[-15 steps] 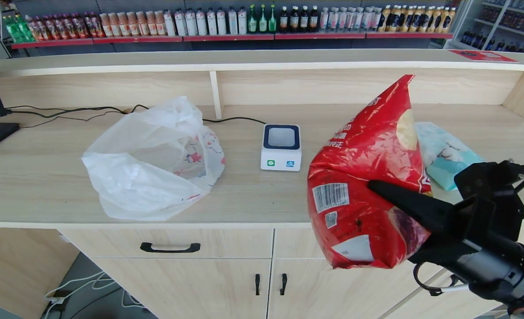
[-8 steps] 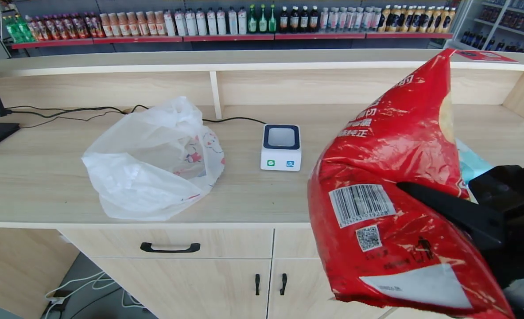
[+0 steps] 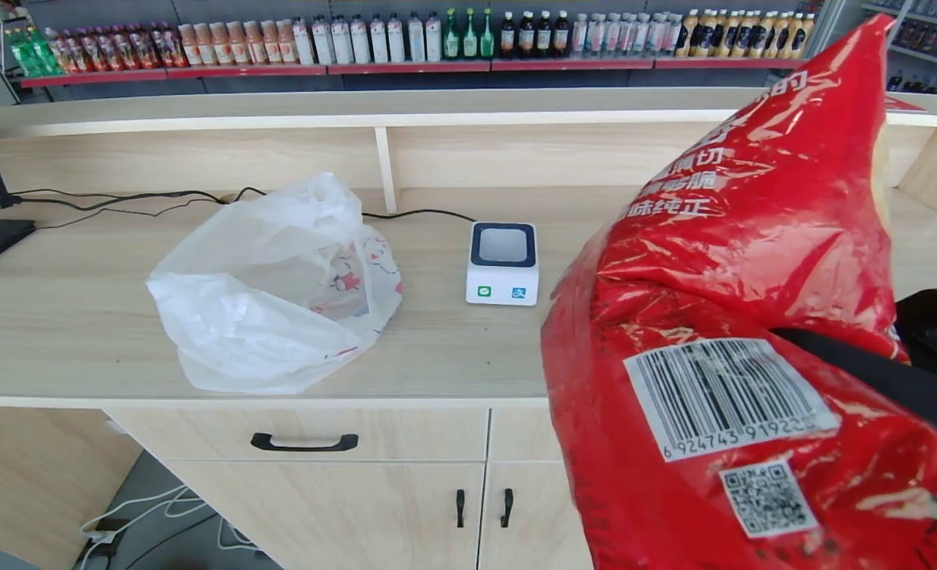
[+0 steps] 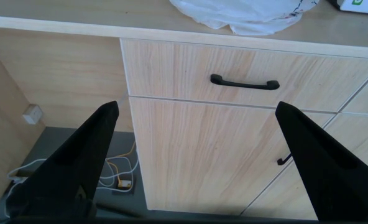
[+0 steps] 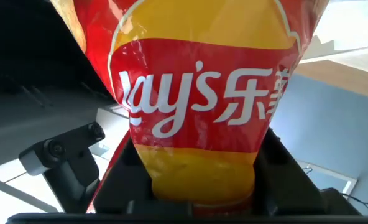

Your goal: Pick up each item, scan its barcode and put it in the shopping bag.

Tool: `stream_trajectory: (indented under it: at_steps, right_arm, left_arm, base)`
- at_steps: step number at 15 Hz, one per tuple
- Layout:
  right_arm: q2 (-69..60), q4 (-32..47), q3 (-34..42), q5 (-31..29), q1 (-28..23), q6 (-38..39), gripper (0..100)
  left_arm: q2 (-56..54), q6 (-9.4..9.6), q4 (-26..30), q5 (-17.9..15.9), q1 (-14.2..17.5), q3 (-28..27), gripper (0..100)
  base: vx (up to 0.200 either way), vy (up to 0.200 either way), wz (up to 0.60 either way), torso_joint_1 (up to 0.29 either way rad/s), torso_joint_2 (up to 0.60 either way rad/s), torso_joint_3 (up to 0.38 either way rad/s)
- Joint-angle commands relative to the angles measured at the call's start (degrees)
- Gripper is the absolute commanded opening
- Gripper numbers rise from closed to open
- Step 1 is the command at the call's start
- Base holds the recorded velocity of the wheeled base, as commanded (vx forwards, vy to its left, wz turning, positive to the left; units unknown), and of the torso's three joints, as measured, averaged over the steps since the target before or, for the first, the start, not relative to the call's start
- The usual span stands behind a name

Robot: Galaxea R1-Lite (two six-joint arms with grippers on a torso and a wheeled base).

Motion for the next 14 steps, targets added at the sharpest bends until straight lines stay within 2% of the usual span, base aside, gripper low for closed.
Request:
stream_trajectory:
  at_steps: [1,4,14]
  right_arm:
    - [-0.2,-0.1,-0.1,0.0,0.3,0.0,0]
    - [-1.4,-0.1,-1.8,0.1,3.2,1.7,0]
    - [3.6,-0.1,-8.5,-0.1,1.2,3.4,0]
  left_arm:
    - [0.0,-0.02,0.0,0.0,0.0,0.0,100]
    - [0.0,-0.02,0.0,0.0,0.0,0.0,100]
    - [0.0,-0.02,0.0,0.0,0.0,0.0,100]
  base:
    - [0.0,0.0,0.0,0.0,0.0,0.0]
    - [0.0,0.0,0.0,0.0,0.0,0.0]
    - [0.0,0.0,0.0,0.0,0.0,0.0]
